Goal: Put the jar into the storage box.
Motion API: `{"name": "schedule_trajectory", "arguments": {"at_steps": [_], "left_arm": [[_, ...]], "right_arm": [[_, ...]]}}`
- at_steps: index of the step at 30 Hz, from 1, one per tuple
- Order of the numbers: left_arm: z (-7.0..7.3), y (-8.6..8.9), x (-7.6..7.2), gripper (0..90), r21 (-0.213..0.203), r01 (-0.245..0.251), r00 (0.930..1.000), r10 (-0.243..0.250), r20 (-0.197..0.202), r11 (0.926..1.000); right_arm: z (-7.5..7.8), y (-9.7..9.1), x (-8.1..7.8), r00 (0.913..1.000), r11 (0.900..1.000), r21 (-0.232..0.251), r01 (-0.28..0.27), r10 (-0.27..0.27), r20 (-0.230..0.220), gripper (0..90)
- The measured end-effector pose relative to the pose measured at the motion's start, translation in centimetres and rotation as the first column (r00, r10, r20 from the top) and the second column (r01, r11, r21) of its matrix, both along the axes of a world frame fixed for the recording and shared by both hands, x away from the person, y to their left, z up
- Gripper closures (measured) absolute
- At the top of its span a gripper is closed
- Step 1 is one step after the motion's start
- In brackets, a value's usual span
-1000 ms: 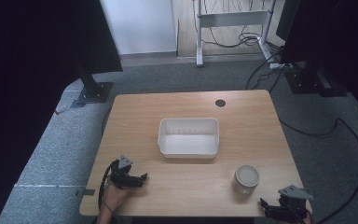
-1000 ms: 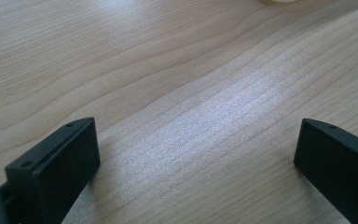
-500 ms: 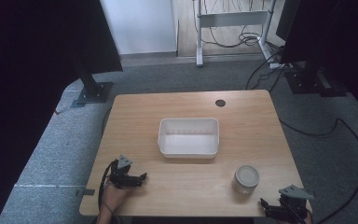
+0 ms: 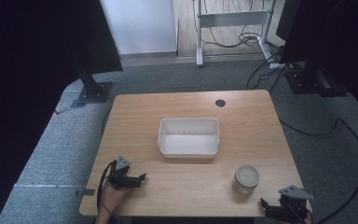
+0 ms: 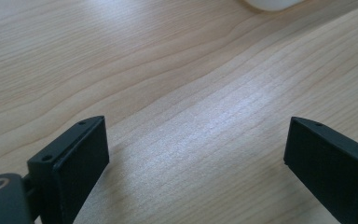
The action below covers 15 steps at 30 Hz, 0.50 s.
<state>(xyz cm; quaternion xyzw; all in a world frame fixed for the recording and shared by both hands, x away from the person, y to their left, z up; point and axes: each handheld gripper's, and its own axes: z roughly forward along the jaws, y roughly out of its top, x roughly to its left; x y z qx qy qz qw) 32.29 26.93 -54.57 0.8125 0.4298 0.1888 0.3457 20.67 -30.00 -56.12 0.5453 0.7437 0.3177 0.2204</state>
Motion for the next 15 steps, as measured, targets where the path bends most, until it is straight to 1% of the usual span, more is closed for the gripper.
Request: {"name": "schedule_trajectory", "arguments": {"at_steps": [7,13,15], "left_arm": [[0.5,-0.4,-0.5,6.4,-0.003,0.035,0.9993,-0.035,0.011,0.9994],[0.9,-1.1,-0.9,5.6,-0.008,0.064,0.9976,-0.064,0.029,0.9979],[1.1,-1.4,-1.0,5.3,-0.010,0.082,0.9962,-0.081,0.032,0.9966]], "right_arm": [[0.0,0.0,0.0,1.0000,1.0000,0.000,0.000,0.000,0.001,2.3],[0.0,0.0,0.0,1.0000,1.0000,0.000,0.000,0.000,0.001,2.2],[0.0,0.0,0.0,1.0000,1.0000,0.000,-0.001,0.001,0.001,2.2]]}}
